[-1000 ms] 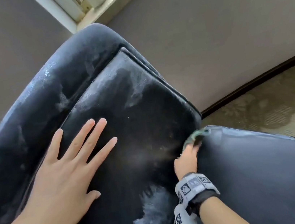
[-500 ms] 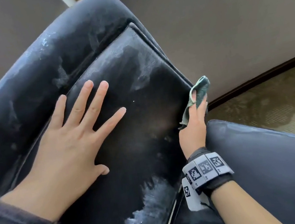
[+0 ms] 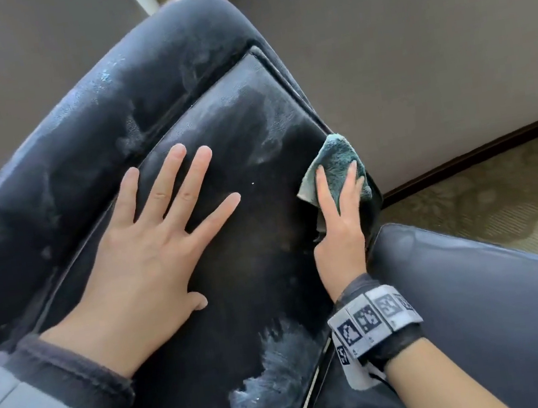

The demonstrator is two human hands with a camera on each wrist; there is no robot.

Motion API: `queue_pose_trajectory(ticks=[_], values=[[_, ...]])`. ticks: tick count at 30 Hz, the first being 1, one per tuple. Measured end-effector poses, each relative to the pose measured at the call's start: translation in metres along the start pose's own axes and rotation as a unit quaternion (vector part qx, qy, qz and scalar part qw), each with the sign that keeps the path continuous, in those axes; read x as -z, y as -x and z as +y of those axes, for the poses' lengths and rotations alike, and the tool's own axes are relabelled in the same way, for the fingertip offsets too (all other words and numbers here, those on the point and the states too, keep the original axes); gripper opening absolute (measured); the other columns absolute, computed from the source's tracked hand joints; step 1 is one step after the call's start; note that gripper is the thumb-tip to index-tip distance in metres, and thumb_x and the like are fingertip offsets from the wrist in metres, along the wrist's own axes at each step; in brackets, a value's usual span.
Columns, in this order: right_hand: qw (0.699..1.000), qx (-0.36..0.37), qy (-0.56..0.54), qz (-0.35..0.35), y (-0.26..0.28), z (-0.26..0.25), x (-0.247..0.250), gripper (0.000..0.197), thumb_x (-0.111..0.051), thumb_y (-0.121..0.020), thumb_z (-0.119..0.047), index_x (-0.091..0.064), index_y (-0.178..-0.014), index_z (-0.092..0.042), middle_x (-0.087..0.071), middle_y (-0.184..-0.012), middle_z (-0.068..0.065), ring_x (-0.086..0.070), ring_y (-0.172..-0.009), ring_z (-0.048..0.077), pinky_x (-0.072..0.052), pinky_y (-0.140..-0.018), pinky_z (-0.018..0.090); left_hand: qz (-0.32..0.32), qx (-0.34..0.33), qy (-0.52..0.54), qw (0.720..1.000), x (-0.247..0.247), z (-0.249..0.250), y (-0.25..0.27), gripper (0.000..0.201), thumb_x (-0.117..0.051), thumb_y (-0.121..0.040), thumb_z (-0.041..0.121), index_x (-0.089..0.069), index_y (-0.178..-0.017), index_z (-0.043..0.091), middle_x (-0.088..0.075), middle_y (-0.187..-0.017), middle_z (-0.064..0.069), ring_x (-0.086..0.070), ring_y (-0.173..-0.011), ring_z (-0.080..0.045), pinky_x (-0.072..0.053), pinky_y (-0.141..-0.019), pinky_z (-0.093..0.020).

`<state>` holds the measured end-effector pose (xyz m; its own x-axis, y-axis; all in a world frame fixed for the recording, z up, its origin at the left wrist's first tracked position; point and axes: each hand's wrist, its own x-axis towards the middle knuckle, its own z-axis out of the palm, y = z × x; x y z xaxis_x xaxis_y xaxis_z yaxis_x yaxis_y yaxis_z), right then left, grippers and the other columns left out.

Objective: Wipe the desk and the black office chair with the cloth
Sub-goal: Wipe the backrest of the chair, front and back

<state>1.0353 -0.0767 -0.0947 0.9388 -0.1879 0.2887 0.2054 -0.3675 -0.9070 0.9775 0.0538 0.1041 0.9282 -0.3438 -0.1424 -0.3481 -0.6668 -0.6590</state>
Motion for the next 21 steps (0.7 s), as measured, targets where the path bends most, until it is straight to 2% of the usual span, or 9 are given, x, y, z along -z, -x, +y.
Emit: queue_pose_trajectory(ticks=[2, 4, 8, 10, 13, 16, 17, 19, 21], values=[[1.0, -0.009, 0.003, 0.007, 0.01, 0.002, -0.007, 0.115, -0.037, -0.055, 0.033, -0.012, -0.145, -0.034, 0.009, -0.155, 0.0, 0.006, -0.145, 0.026, -0.022, -0.112, 0.018, -0.018, 0.005, -0.012, 1.0, -0.002, -0.002, 0.002, 0.137, -0.093, -0.016, 0.048, -0.044, -0.142, 0.02, -0.016, -0.156, -0.021, -0.013, -0.144, -0.039, -0.016, -0.108, -0.063], [0.999, 0.003, -0.02, -0.034, 0.044, -0.001, -0.015, 0.119, -0.036, -0.055, 0.032, -0.011, -0.146, -0.039, 0.009, -0.156, -0.011, 0.005, -0.146, 0.019, -0.01, -0.112, 0.009, -0.062, 0.014, -0.03, 0.998, 0.002, 0.0, 0.001, 0.14, -0.09, -0.024, 0.056, -0.032, -0.147, 0.025, -0.002, -0.158, -0.021, -0.001, -0.146, -0.038, -0.011, -0.111, -0.063], [0.981, 0.033, -0.034, -0.188, 0.154, 0.0, -0.032, 0.119, -0.026, -0.046, 0.018, -0.009, -0.147, -0.042, 0.01, -0.157, -0.013, 0.006, -0.145, 0.014, -0.003, -0.108, 0.003, -0.18, 0.036, -0.069, 0.981, 0.008, 0.013, 0.006, 0.131, -0.063, -0.068, 0.071, 0.037, -0.14, 0.026, 0.057, -0.131, -0.021, 0.049, -0.125, -0.037, 0.019, -0.108, -0.059], [0.974, 0.019, -0.048, -0.22, 0.181, 0.006, -0.03, 0.119, -0.024, -0.046, 0.016, -0.004, -0.147, -0.044, 0.011, -0.157, -0.014, 0.004, -0.144, 0.013, -0.006, -0.111, 0.008, -0.235, 0.009, -0.104, 0.966, 0.007, 0.022, 0.017, 0.127, -0.057, -0.075, 0.069, 0.044, -0.134, 0.02, 0.06, -0.125, -0.023, 0.055, -0.119, -0.038, 0.027, -0.103, -0.059], [0.97, -0.011, -0.102, -0.22, 0.173, -0.012, -0.014, 0.114, -0.029, -0.063, 0.02, 0.003, -0.141, -0.056, 0.014, -0.154, -0.022, -0.005, -0.145, 0.013, -0.017, -0.113, 0.013, -0.298, -0.019, -0.101, 0.949, -0.002, 0.033, 0.049, 0.121, -0.05, -0.082, 0.067, 0.048, -0.13, 0.014, 0.063, -0.121, -0.023, 0.061, -0.108, -0.037, 0.038, -0.092, -0.058], [0.971, 0.018, -0.119, -0.206, 0.171, -0.066, -0.015, 0.121, -0.041, -0.065, 0.028, 0.009, -0.143, -0.05, 0.018, -0.155, -0.017, -0.008, -0.145, 0.016, -0.027, -0.114, 0.026, -0.324, -0.019, -0.086, 0.942, -0.009, 0.041, 0.078, 0.116, -0.042, -0.085, 0.067, 0.049, -0.126, 0.008, 0.064, -0.12, -0.022, 0.064, -0.103, -0.036, 0.04, -0.084, -0.057], [0.971, 0.014, -0.112, -0.21, 0.181, -0.079, -0.02, 0.124, -0.043, -0.063, 0.029, 0.011, -0.144, -0.048, 0.02, -0.154, -0.015, 0.001, -0.146, 0.014, -0.025, -0.114, 0.023, -0.327, -0.022, -0.08, 0.941, -0.011, 0.042, 0.085, 0.112, -0.039, -0.087, 0.067, 0.049, -0.125, 0.007, 0.064, -0.12, -0.022, 0.064, -0.102, -0.036, 0.04, -0.084, -0.057], [0.959, -0.068, -0.127, -0.244, 0.211, -0.089, -0.026, 0.123, -0.044, -0.068, 0.028, 0.015, -0.142, -0.049, 0.021, -0.152, -0.023, 0.01, -0.144, 0.006, -0.02, -0.105, 0.002, -0.323, -0.024, -0.071, 0.944, -0.013, 0.044, 0.1, 0.102, -0.03, -0.092, 0.064, 0.048, -0.128, 0.008, 0.064, -0.121, -0.02, 0.064, -0.104, -0.035, 0.04, -0.086, -0.056], [0.925, -0.208, -0.185, -0.26, 0.244, -0.076, -0.029, 0.108, -0.042, -0.078, 0.026, 0.009, -0.145, -0.042, 0.006, -0.147, -0.038, -0.008, -0.141, 0.003, -0.013, -0.092, -0.01, -0.305, -0.016, -0.067, 0.95, -0.016, 0.043, 0.112, 0.093, -0.022, -0.095, 0.061, 0.048, -0.129, 0.009, 0.063, -0.122, -0.019, 0.063, -0.106, -0.034, 0.039, -0.088, -0.055]])
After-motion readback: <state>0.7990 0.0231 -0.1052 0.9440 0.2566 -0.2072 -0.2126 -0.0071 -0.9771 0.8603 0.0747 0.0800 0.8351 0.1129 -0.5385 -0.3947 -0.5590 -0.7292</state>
